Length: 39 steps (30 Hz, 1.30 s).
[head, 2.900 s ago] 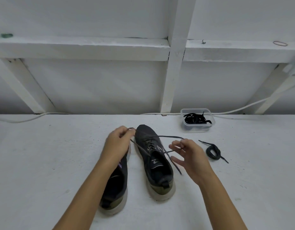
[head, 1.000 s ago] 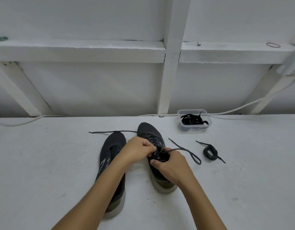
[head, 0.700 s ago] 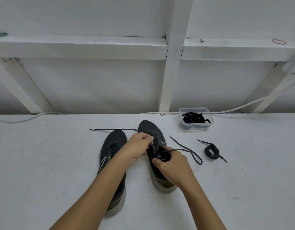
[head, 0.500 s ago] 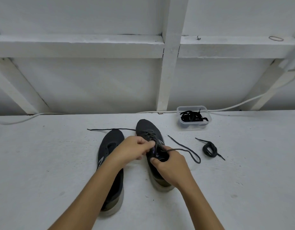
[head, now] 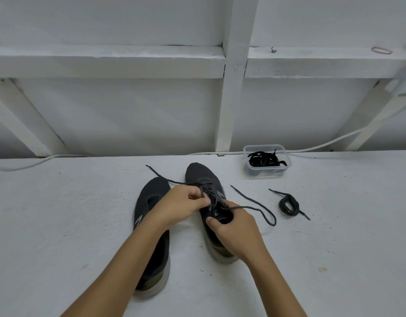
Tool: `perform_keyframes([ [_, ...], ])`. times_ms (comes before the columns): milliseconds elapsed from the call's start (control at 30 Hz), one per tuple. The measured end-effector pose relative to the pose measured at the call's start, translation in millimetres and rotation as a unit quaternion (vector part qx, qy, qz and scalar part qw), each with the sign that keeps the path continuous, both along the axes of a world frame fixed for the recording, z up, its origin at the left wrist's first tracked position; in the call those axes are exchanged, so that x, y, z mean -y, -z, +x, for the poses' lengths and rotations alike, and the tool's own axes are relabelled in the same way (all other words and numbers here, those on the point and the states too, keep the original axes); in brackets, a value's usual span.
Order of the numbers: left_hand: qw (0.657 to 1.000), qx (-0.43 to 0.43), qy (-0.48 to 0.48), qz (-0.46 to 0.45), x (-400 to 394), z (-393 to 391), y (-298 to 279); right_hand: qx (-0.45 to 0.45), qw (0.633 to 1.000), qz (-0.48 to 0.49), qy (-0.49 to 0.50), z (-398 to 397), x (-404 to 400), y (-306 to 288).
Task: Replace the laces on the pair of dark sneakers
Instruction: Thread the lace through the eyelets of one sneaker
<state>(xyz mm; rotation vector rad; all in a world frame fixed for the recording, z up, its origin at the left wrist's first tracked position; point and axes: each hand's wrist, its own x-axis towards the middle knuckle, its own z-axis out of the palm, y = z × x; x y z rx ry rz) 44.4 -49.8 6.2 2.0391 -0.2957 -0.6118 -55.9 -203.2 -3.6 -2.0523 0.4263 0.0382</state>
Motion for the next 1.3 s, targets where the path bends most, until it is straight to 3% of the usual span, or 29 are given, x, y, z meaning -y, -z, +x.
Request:
perform_keyframes([
  [133,0.977,-0.034,-0.184,-0.104,-7,17,-11,-0.007,1.000,0.006,0.007,2,1,1],
  [200,0.978,-0.089,-0.152,-0.111,-13,19,-13,-0.008,1.000,0.002,0.006,2,1,2],
  [300,0.989,-0.144,-0.016,-0.035,-12,3,-4,-0.002,1.000,-0.004,0.009,3,0,3],
  [367,0.995,-0.102,-0.002,-0.016,-6,-6,5,0.000,1.000,-0.011,0.012,5,-1,4],
  [467,0.997,-0.011,-0.065,-0.033,-1,-4,4,0.000,1.000,-0.021,0.015,4,-1,3],
  [567,0.995,-0.002,-0.094,-0.035,-6,3,-2,0.006,1.000,-0.023,0.021,2,-4,2],
  [700,0.999,-0.035,-0.014,-0.006,-2,-5,-5,0.005,0.999,-0.026,0.029,3,-5,1],
  [800,0.999,0.028,-0.018,0.021,8,-10,-4,0.004,0.999,-0.027,0.036,3,-5,0],
  [867,0.993,0.052,-0.107,-0.001,7,-5,-5,0.005,0.999,-0.025,0.042,3,-6,0],
  [967,0.954,0.048,-0.280,-0.092,-3,4,-9,0.005,0.999,-0.017,0.043,3,-8,1],
  [1033,0.968,-0.003,-0.234,-0.095,-9,4,-7,0.007,0.999,-0.022,0.044,4,-8,2],
  [1100,0.991,-0.068,-0.107,-0.053,-8,-3,-3,0.012,0.999,-0.025,0.045,4,-8,2],
  [1167,0.997,-0.064,-0.033,-0.018,-3,-10,1,0.015,0.999,-0.028,0.041,4,-8,2],
  [1300,0.994,0.035,-0.102,-0.011,7,-9,2,0.012,0.999,-0.024,0.045,3,-7,2],
])
